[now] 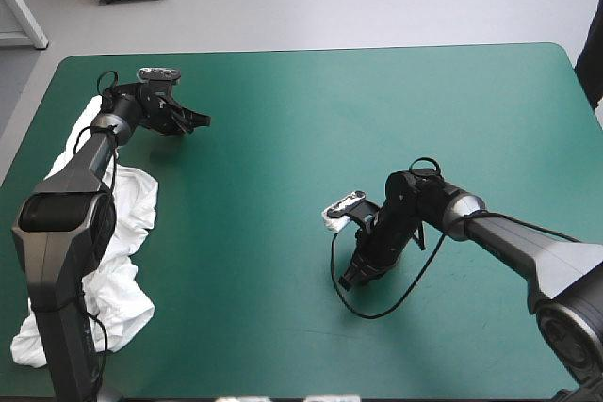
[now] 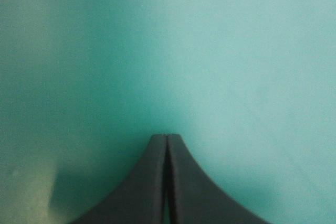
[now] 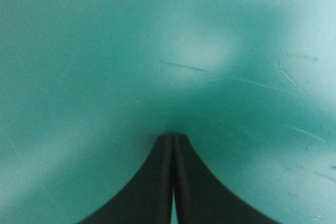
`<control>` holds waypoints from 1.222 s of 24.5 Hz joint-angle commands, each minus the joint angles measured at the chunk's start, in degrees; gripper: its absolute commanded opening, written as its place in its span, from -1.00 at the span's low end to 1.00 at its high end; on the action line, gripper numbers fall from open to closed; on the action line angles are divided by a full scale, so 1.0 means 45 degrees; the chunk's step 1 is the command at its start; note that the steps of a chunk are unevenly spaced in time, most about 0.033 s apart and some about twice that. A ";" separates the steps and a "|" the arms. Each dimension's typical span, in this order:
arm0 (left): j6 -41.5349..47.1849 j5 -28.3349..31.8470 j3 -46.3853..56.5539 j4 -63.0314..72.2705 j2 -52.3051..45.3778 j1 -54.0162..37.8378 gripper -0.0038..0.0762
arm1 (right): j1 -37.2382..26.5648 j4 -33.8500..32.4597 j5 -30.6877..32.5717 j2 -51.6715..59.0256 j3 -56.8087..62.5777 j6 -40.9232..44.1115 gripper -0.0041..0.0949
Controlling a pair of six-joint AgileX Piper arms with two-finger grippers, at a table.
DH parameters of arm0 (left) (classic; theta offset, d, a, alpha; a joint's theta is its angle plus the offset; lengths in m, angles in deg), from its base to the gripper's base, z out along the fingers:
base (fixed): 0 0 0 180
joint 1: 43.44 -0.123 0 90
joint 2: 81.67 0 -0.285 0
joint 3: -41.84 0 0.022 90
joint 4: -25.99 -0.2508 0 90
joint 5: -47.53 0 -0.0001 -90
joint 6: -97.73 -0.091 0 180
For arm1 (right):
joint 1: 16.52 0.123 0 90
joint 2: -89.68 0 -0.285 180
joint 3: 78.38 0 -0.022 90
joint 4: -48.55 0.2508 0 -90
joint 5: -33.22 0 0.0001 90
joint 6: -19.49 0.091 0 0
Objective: Fold the cloth
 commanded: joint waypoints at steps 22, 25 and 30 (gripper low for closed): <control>0.0030 -0.0163 -0.0342 0.0183 -0.0723 0.0047 -0.93 | -0.0050 -0.0080 0.0062 0.0414 -0.0360 0.0534 -0.95; -0.0498 -0.1265 -0.0639 -0.0001 -0.1811 0.0047 -0.93 | -0.0102 -0.1857 0.0587 0.1021 -0.1544 0.1600 -0.95; -0.0620 -0.3796 -0.0315 -0.0617 -0.5514 0.0047 -0.93 | -0.0526 -0.4278 0.1486 0.3797 -0.3334 0.3236 -0.95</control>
